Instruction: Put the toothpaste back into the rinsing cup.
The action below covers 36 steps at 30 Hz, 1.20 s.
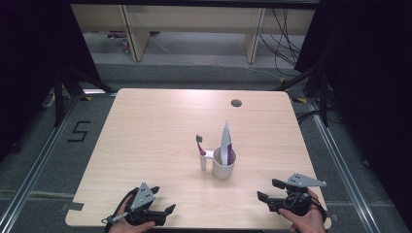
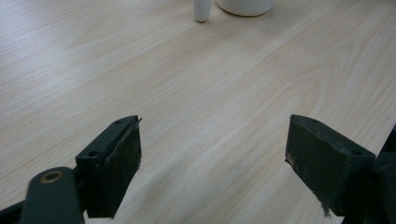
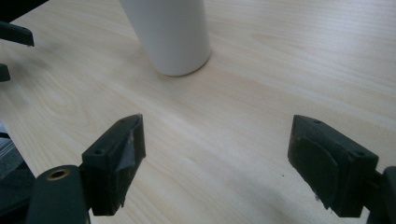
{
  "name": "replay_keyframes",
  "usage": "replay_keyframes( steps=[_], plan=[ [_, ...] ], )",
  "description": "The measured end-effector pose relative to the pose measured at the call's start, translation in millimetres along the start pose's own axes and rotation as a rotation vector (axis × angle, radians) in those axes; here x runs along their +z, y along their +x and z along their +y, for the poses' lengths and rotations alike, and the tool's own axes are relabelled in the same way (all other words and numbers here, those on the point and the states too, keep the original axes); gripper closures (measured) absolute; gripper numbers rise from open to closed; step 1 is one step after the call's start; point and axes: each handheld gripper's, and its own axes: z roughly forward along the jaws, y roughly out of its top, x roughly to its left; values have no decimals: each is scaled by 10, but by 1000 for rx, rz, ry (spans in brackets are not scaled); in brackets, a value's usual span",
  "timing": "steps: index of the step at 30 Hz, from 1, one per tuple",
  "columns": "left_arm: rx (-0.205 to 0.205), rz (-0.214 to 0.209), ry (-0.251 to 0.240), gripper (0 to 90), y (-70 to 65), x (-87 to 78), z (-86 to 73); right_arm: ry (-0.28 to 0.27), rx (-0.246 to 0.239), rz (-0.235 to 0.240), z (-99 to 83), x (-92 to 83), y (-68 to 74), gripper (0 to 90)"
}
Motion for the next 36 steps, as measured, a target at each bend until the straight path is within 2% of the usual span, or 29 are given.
replay_keyframes(
  steps=[2,3,4,5,6,7,8,9,10,11,14,15,16,17,19,20,21,22,23,24,25,26,28,30,31,32,33,34,36],
  plan=[
    [-2,1,-1,177,1,0,-1,12,9,-14,-18,-25,10,194],
    [-2,1,0,176,1,0,-1,8,6,-5,-27,-18,-1,192],
    [-2,2,-1,176,0,0,-1,3,-2,-25,-43,-21,2,189],
    [-2,1,0,176,0,-1,-1,28,15,-23,-47,-42,11,187],
    [-1,1,0,176,-1,0,-1,24,2,-13,-55,-47,-1,186],
    [2,3,3,176,1,0,0,24,-12,-27,-66,-52,-12,182],
    [2,0,4,176,2,2,-1,31,14,-22,-77,-58,5,177],
    [2,3,6,176,1,1,-2,21,-4,-27,-86,-58,-12,176],
    [2,3,5,176,1,1,-2,41,19,-28,-95,-77,3,176],
    [2,2,5,176,0,1,-2,35,4,-37,-103,-76,-11,176],
    [2,2,5,176,1,2,-2,51,16,-35,-134,-93,9,176],
    [2,2,6,176,1,3,-2,37,16,-37,-152,-88,18,176],
    [3,2,7,176,1,3,-3,62,29,-37,-155,-108,32,176],
    [3,2,8,176,0,3,-3,48,-13,-38,-167,-102,8,175],
    [17,6,20,175,10,-2,-2,80,45,-38,-184,-129,54,175],
    [3,2,8,175,0,5,-3,62,-14,-37,-192,-107,11,173],
    [3,2,8,175,0,5,-4,67,21,-39,-203,-128,45,172],
    [3,2,9,175,0,5,-5,59,-21,-45,-206,-129,20,170],
    [2,1,10,175,0,5,-5,67,-33,-54,-211,-136,16,169],
    [15,5,22,174,9,1,-4,87,12,-50,-222,-143,48,166],
    [12,5,19,174,7,3,-4,76,-27,-49,-229,-131,22,166],
    [-5,-5,0,174,-5,16,-7,77,-37,-56,-233,-134,20,165],
    [-6,-6,1,173,-5,17,-8,92,-6,-53,-252,-136,55,165],
    [-9,-9,0,169,-7,19,-8,96,-55,-50,-258,-137,35,165],
    [-7,-10,0,169,-7,20,-8,92,-61,-63,-264,-138,39,164],
    [8,2,17,169,-1,10,-5,107,-21,-51,-274,-136,67,165],
    [0,-5,3,169,-7,21,-8,114,-31,-52,-277,-140,61,165],
    [12,-7,14,169,1,14,-7,113,-48,-56,-280,-142,55,164],
    [19,-2,24,169,7,10,-6,118,-47,-53,-289,-144,60,165]
  ],
)
